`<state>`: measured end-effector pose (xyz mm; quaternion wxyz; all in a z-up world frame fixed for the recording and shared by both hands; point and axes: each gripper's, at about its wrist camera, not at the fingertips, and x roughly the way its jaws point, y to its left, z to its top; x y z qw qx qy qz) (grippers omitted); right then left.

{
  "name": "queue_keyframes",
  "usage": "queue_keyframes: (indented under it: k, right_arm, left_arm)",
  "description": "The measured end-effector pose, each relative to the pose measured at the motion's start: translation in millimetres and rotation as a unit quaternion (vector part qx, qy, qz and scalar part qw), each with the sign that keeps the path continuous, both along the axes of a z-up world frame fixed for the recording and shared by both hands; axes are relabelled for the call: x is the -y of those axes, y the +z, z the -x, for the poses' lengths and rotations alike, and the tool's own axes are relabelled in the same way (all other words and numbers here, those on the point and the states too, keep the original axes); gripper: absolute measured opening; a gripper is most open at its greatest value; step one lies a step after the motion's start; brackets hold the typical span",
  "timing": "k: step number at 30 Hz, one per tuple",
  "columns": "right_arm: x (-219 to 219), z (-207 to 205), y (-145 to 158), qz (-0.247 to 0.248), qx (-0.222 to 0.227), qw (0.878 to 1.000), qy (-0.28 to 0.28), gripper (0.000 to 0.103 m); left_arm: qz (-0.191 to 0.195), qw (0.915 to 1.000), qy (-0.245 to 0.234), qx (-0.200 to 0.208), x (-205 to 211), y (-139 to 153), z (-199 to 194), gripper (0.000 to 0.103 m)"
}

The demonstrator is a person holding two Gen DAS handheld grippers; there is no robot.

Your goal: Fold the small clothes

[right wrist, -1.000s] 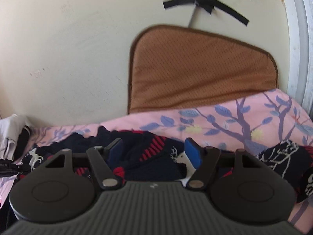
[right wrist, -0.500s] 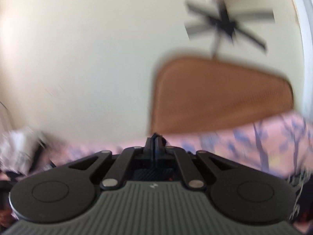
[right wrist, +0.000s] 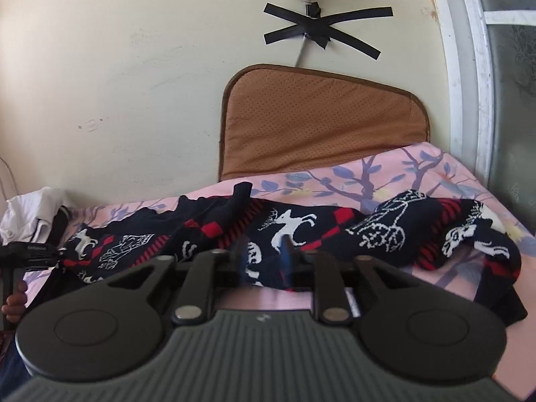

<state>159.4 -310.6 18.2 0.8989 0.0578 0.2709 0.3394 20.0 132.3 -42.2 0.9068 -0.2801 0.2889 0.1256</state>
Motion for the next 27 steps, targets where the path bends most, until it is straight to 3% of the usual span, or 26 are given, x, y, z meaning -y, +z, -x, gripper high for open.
queue_keyframes:
  k: [8,13,15,18,19,20,21,22,25,27]
  right_arm:
    - [-75.8,-10.4,4.4,0.048,0.004,0.999,0.024,0.052]
    - [-128.6,-26.6,-4.2,0.073,-0.006,0.997,0.028,0.072]
    - [-153.0,-32.6,-9.7,0.101,-0.012,0.994,0.038,0.08]
    - [-179.3,-45.0,-27.2,0.158,-0.025,0.987,0.026,0.08]
    - [-182.3,-49.1,-33.2,0.17,-0.025,0.985,0.018,0.078]
    - [-182.0,-52.4,-37.3,0.18,-0.02,0.983,0.006,0.059]
    - [-179.5,-54.3,-38.1,0.185,-0.01,0.983,-0.006,0.03]
    - [-173.9,-57.4,-35.5,0.173,-0.01,0.985,-0.011,0.019]
    - [-154.4,-59.0,-12.0,0.099,-0.011,0.995,-0.015,0.013]
    - [-134.7,-49.8,16.7,-0.003,0.022,1.0,0.001,0.013]
  left_arm:
    - [0.004,1.0,0.0,0.001,0.7,0.0,-0.3,0.019]
    - [0.002,1.0,0.0,0.001,2.2,-0.2,-0.5,0.02]
    - [0.002,1.0,-0.001,0.002,2.1,-0.5,-0.6,0.02]
    - [0.006,1.0,-0.003,0.003,0.7,-1.0,-1.1,0.021]
    - [0.007,1.0,-0.003,0.003,0.2,-1.2,-1.1,0.021]
    - [0.008,1.0,-0.003,0.003,-0.4,-1.4,-1.1,0.021]
    - [0.009,1.0,-0.003,0.003,-0.6,-1.5,-1.1,0.021]
    - [0.008,1.0,-0.003,0.003,-0.4,-1.4,-1.2,0.021]
    - [0.003,1.0,-0.003,0.002,1.2,-1.3,-1.8,0.021]
    - [0.001,1.0,-0.005,0.002,1.2,-1.6,-1.9,0.023]
